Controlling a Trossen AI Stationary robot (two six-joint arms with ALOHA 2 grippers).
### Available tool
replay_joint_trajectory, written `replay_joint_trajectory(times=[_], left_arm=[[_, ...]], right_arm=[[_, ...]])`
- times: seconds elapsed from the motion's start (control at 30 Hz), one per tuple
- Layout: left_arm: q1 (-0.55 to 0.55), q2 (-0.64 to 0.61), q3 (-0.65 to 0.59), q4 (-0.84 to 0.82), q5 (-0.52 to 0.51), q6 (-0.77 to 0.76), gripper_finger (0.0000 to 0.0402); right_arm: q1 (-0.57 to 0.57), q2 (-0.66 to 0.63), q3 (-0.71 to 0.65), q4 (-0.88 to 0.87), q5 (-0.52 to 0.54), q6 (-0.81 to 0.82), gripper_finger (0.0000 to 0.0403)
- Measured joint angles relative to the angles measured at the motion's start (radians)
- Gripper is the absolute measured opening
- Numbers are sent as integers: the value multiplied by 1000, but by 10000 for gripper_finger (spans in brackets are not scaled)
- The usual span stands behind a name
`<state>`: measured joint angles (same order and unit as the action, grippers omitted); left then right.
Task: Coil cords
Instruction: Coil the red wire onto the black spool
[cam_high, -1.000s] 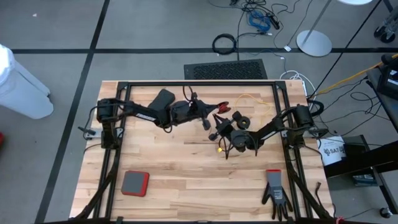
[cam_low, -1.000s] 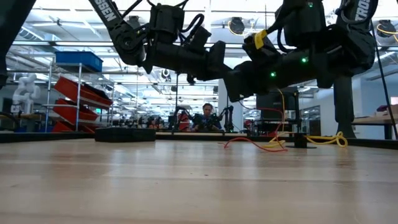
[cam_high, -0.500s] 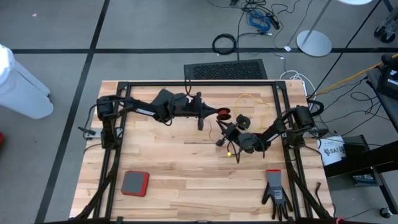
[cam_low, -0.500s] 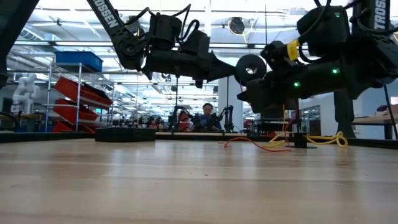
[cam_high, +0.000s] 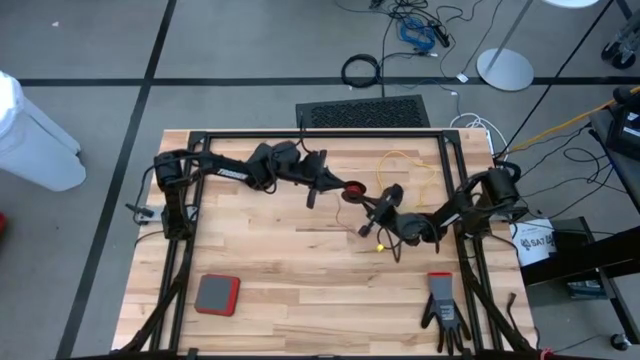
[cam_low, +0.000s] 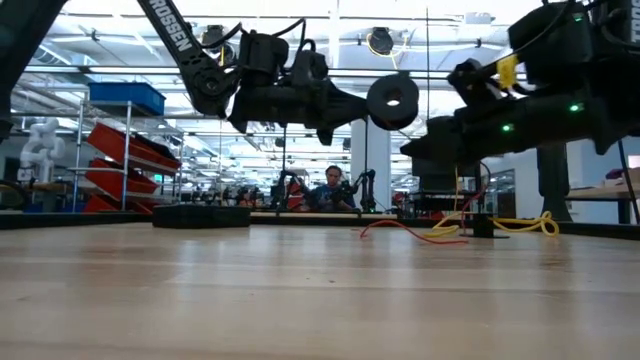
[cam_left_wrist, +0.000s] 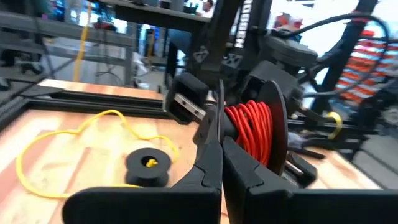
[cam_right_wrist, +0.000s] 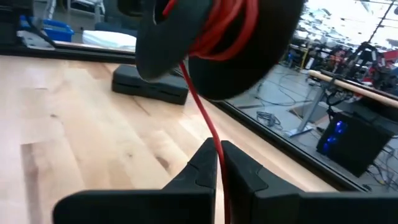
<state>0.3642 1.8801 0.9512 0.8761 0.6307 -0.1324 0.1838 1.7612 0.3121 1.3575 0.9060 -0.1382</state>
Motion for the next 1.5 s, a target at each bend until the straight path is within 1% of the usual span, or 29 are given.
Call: replay_joint_trajectory(times=[0.2,0.33,0.47,0.67,0.8,1.07,1.27,1.5], left_arm=[[34,0,0,-4,103,-21,0],[54,-1,0,-10,131,-20,0],[84,-4,0,-53,164,-18,0],[123,-11,-1,-131,269,13,0],[135,-11,-1,-138,341,10,0],[133,-11,-1,-138,389,16,0],[133,-11,-1,-141,390,19,0],[133,-11,-1,-236,390,95,0]], right_arm=[[31,-37,-43,-27,-8,44,9],[46,-51,-48,-81,-24,80,9],[60,-53,-49,-106,-23,101,9],[80,-53,-49,-106,-23,101,9],[92,-53,-49,-103,-31,101,9],[93,-53,-48,-104,-98,130,9],[93,-53,-48,-103,-104,130,9],[93,-53,-48,-101,-150,127,9]])
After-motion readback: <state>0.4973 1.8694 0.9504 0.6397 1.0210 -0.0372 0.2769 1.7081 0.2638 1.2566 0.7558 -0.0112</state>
